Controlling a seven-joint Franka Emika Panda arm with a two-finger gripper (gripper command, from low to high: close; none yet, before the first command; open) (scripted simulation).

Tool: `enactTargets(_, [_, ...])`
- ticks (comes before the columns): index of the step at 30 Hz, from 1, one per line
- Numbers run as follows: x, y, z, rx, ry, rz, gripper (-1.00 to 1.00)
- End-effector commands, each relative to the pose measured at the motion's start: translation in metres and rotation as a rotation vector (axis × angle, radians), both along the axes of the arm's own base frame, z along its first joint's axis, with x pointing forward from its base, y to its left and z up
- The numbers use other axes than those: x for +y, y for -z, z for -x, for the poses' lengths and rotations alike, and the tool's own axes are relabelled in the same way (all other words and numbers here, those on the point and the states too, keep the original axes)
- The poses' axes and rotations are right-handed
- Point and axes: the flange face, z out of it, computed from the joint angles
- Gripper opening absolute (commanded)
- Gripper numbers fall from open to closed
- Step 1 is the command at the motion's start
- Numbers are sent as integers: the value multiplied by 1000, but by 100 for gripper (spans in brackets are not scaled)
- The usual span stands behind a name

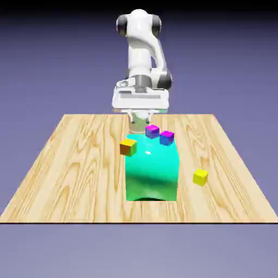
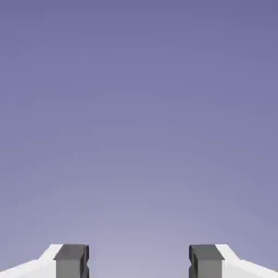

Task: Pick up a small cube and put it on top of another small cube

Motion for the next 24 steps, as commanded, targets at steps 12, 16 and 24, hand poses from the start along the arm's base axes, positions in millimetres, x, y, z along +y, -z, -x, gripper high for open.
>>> enactTargets(12, [106, 8, 10, 28, 106, -66, 0])
enactTargets(16, [140, 20, 16, 42, 146, -83, 0])
enactTargets(24, [202, 58, 35, 78, 236, -107, 0])
